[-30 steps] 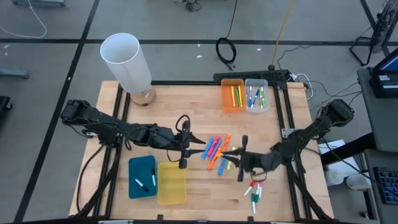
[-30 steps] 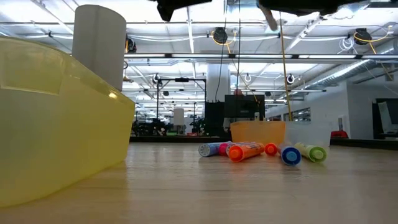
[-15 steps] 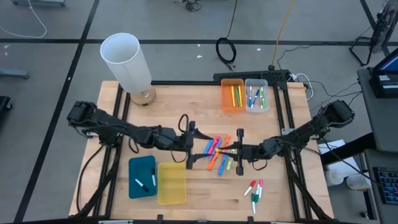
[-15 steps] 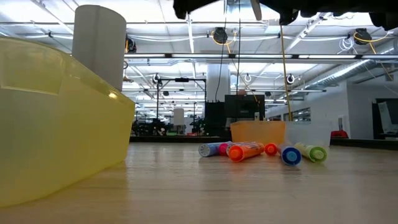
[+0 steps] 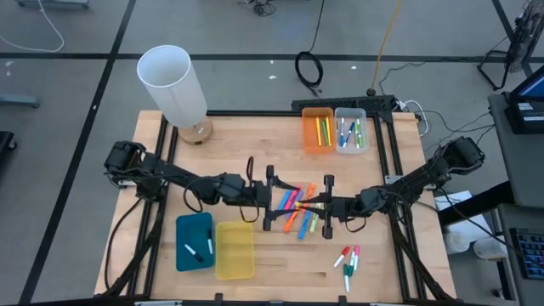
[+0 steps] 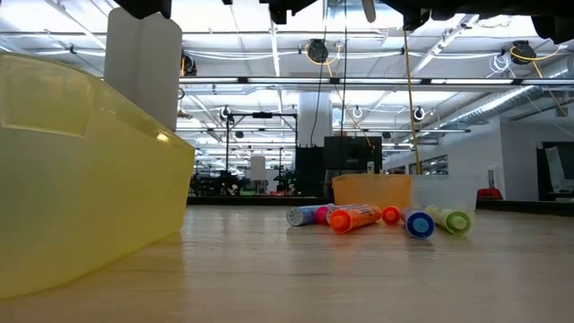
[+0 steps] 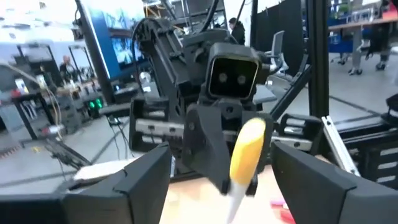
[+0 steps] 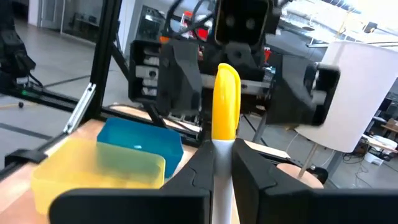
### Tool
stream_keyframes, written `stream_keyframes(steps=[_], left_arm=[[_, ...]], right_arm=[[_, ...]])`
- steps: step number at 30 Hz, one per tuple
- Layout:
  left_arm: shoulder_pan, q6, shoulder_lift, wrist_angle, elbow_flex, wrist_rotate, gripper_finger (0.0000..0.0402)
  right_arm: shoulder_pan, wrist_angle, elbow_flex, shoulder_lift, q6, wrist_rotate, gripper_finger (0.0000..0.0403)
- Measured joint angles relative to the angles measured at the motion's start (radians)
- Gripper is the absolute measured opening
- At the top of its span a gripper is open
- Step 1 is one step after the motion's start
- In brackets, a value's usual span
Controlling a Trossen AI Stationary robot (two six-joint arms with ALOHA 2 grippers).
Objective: Pick & Place Markers
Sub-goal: Put the white and yellow highlighter pen into the blue bin
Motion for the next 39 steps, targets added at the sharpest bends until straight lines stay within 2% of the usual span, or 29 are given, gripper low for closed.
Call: stream_keyframes(steps=[4,9,15,20,24,33,35,39], left_arm=[[0.012,-0.052,0.001,-0.004,0.000,0.009,0.0260],[0.020,-0.023,0.001,-0.003,0.000,0.079,0.0253],[0.038,-0.023,0.001,0.004,0.000,0.082,0.0254],[0.046,-0.020,0.001,0.004,0.000,0.082,0.0237],[0.045,-0.009,0.001,0.005,0.000,0.106,0.0197],[0.069,-0.036,0.001,0.006,0.000,0.192,0.0059],[0.075,-0.037,0.001,0.005,0.000,0.199,0.0046],[0.081,-0.039,0.001,0.004,0.000,0.219,0.0045]], right_arm=[[-0.002,0.030,0.000,0.000,0.003,-0.031,0.0020],[-0.025,0.036,0.000,0.000,0.003,-0.059,0.0020],[-0.072,0.036,0.000,0.000,0.030,-0.129,0.0020],[-0.074,0.036,0.000,0.000,0.033,-0.129,0.0020],[-0.074,0.036,0.001,0.000,0.034,-0.129,0.0020],[-0.085,0.036,0.001,0.000,0.038,-0.129,0.0020],[-0.086,0.034,0.001,0.000,0.046,-0.127,0.0020],[-0.086,0.030,0.001,0.000,0.057,-0.128,0.0019]])
